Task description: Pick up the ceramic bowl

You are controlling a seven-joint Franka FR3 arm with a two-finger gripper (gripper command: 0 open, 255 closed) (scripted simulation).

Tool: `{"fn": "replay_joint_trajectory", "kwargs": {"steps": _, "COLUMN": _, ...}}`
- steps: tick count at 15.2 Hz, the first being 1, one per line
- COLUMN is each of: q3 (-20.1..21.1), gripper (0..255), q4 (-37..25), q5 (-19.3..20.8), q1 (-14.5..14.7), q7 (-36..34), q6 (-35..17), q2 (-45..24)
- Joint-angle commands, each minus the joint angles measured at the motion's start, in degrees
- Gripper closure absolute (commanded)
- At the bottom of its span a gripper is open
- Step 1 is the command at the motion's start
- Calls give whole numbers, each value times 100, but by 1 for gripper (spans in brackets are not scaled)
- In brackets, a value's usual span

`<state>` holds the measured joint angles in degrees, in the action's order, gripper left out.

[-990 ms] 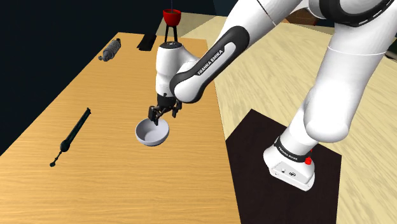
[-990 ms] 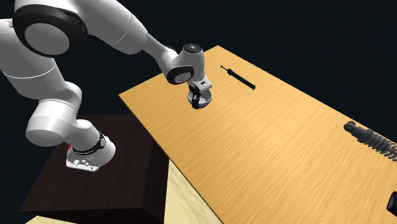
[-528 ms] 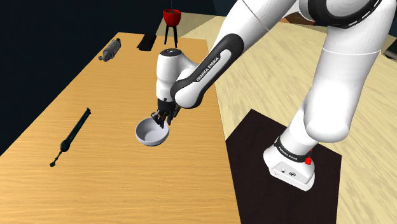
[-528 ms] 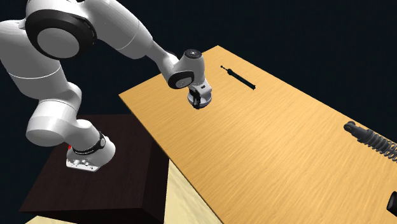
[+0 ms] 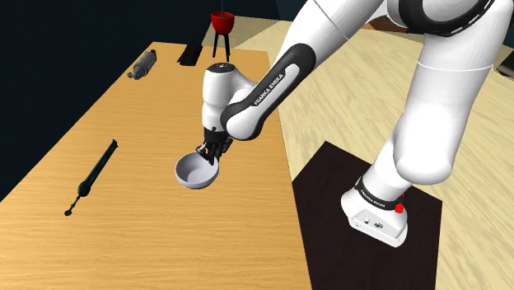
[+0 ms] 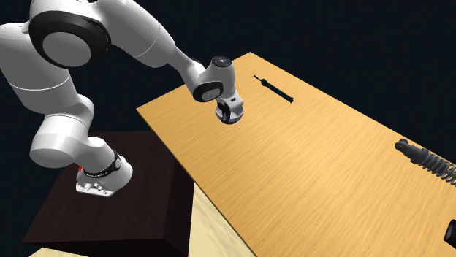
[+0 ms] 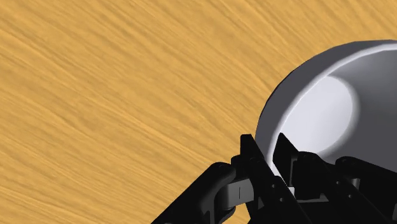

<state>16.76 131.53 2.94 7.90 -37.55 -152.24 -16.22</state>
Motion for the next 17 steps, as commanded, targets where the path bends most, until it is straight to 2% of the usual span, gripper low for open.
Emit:
{"fn": "replay_joint_trajectory", "kwargs": {"steps": 1, "q3": 23, "gripper": 255, "q4": 7, "q5": -36, "q1": -12, "q7": 20, "q6": 68, "q2": 69}}
{"fn": "replay_joint_trajectory", "kwargs": {"steps": 15, "q3": 186, "gripper": 255, "q4": -152, "q5": -460, "q1": -141, "q7": 275, "q6": 1072, "q2": 950}}
{"fn": "replay_joint_trajectory", "kwargs": {"steps": 17, "q3": 186, "gripper": 255, "q4": -154, "q5": -464, "q1": -141, "q7": 277, "q6": 1083, "q2": 959}}
